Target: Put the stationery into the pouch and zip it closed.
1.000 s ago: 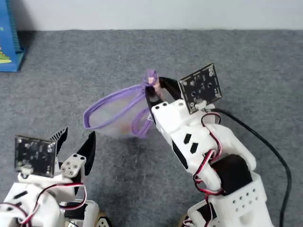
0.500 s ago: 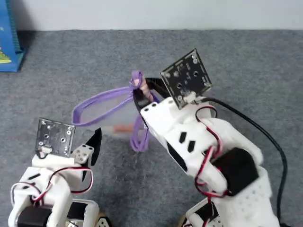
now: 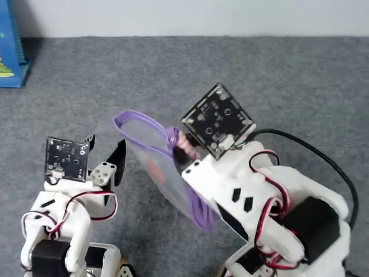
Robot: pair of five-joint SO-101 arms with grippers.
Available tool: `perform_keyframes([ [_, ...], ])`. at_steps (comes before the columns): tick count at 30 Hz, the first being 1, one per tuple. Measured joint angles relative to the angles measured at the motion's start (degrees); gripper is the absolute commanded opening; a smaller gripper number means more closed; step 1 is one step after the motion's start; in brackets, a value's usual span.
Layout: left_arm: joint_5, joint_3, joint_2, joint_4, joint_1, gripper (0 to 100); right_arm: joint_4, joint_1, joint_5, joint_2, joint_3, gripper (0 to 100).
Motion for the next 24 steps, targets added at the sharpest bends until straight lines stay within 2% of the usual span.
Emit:
perform_keyframes([
  [5,0.26,0.0,0.0,-0.09,4.57,24,3.52,-1.41,1.05,0.0,-1.23,0.8],
  [9,0.26,-2.99,0.0,6.86,10.2,29,3.69,-1.41,1.58,-0.09,-1.23,0.8],
  [17,0.26,-18.81,-0.09,22.86,18.55,29,3.69,-1.49,5.98,-0.09,-1.23,0.8],
  [21,1.76,-21.19,-0.09,25.14,24.44,29,4.13,-1.67,8.97,-0.09,-1.23,0.8],
  [24,3.69,-21.19,-0.09,25.23,26.37,29,4.22,-1.67,9.85,-0.09,-1.23,0.8],
])
